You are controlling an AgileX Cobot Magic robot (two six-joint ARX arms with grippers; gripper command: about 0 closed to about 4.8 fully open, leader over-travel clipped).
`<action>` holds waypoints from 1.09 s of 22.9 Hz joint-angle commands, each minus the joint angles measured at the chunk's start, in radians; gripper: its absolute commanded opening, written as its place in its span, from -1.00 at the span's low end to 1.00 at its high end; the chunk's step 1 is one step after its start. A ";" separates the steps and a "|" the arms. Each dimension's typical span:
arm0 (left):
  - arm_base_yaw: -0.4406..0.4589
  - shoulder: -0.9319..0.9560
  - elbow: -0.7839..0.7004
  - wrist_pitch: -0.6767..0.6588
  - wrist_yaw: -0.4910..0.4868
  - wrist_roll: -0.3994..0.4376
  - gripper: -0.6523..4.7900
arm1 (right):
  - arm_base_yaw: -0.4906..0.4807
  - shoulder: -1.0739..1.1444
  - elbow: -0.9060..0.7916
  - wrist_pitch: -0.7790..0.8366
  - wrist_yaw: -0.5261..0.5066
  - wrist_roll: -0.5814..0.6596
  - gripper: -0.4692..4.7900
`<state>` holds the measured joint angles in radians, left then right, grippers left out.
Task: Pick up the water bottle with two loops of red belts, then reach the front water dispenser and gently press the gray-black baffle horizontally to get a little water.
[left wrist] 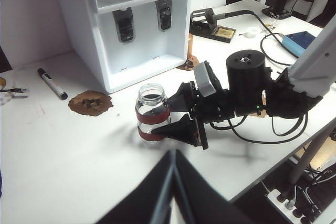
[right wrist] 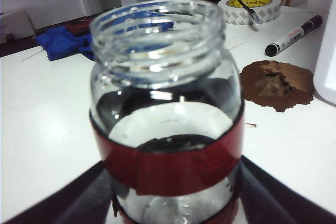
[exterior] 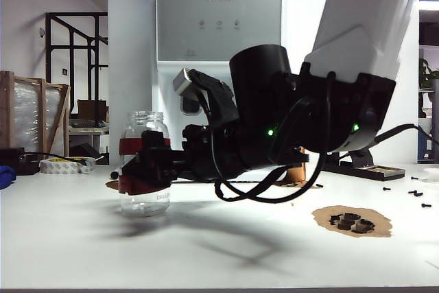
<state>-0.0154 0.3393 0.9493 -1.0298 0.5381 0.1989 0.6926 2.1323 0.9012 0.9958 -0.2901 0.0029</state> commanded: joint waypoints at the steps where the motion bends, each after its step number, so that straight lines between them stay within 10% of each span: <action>1: -0.001 0.004 0.006 0.003 0.003 0.003 -0.78 | -0.003 -0.003 0.004 0.016 -0.037 0.002 -0.14; 6: -0.001 0.004 0.006 0.004 0.004 0.003 -0.78 | -0.003 -0.003 0.004 0.021 -0.039 0.001 -0.17; 11: -0.001 0.004 0.006 0.004 0.005 0.004 -0.78 | -0.003 -0.005 0.003 0.071 -0.024 -0.001 -0.71; 16: -0.001 0.004 0.006 0.004 0.005 0.004 -0.78 | -0.003 -0.019 0.002 0.090 0.015 0.000 -0.84; 25: -0.001 0.004 0.006 0.004 0.008 0.003 -0.78 | -0.003 -0.093 0.002 0.055 0.432 -0.005 -0.84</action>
<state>-0.0154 0.3393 0.9493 -1.0298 0.5385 0.1989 0.6926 2.0514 0.9001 1.0451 0.0460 -0.0002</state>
